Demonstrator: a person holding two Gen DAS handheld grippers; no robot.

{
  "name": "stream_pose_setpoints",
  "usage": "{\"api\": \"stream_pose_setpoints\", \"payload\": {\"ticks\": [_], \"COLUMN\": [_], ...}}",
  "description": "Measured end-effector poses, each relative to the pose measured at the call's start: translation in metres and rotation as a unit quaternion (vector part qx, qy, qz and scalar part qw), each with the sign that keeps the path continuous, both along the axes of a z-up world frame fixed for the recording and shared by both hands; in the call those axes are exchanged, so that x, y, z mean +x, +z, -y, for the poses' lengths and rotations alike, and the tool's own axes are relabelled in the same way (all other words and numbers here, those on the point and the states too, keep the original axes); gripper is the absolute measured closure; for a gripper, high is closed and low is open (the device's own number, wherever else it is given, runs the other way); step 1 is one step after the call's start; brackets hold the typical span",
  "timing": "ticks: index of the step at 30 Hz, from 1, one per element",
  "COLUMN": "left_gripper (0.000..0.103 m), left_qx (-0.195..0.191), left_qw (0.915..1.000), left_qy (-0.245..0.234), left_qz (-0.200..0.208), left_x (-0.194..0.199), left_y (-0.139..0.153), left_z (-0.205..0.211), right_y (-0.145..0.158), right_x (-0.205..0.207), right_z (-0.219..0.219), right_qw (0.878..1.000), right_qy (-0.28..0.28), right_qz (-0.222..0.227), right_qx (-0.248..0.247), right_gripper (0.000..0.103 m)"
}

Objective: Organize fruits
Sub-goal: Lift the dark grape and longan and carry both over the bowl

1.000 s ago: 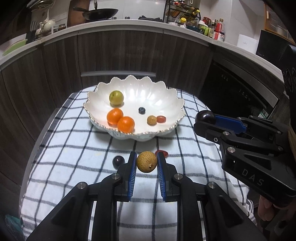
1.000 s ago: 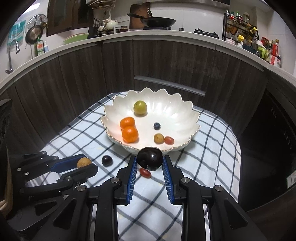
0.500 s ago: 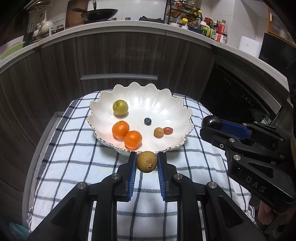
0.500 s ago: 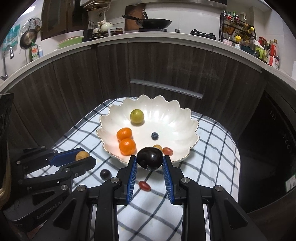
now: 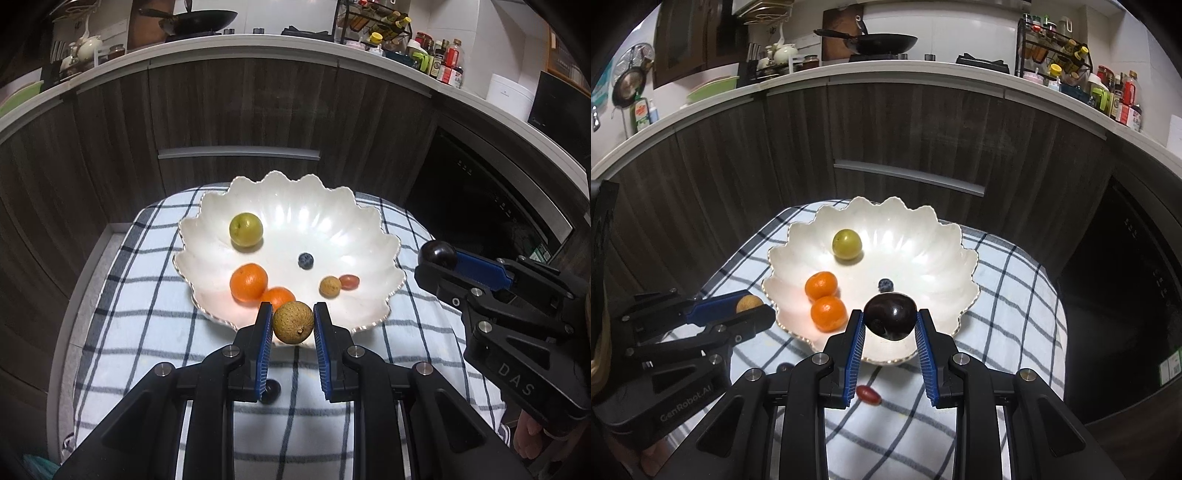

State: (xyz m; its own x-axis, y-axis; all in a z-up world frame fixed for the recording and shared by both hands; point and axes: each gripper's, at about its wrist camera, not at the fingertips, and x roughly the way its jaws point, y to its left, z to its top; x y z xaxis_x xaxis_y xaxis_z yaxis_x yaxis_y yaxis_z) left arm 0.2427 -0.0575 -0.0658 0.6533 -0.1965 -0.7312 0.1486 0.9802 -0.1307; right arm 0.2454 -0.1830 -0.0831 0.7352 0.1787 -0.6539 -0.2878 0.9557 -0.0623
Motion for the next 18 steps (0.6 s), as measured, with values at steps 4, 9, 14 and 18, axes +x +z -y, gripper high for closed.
{"api": "stream_pose_setpoints", "payload": {"ticks": [4,9,14,18], "left_gripper": [0.080,0.080,0.080,0.080], "left_qx": [0.002,0.009,0.011,0.012], "left_qw": [1.0000,1.0000,0.9999,0.9999], "left_qy": [0.000,0.000,-0.001,-0.007], "left_qz": [-0.001,-0.001,-0.004,-0.005], "left_x": [0.014,0.032,0.050,0.063], "left_y": [0.002,0.003,0.000,-0.005], "left_z": [-0.003,-0.009,-0.014,-0.016], "right_y": [0.001,-0.001,-0.004,-0.008], "right_x": [0.011,0.027,0.045,0.057], "right_z": [-0.002,-0.004,-0.004,-0.004], "right_qw": [1.000,1.000,0.999,0.999], "right_qy": [-0.009,-0.020,-0.031,-0.043], "right_qz": [-0.001,-0.003,-0.011,-0.015], "right_qx": [0.003,0.005,0.009,0.009], "right_gripper": [0.074,0.074,0.074,0.074]}}
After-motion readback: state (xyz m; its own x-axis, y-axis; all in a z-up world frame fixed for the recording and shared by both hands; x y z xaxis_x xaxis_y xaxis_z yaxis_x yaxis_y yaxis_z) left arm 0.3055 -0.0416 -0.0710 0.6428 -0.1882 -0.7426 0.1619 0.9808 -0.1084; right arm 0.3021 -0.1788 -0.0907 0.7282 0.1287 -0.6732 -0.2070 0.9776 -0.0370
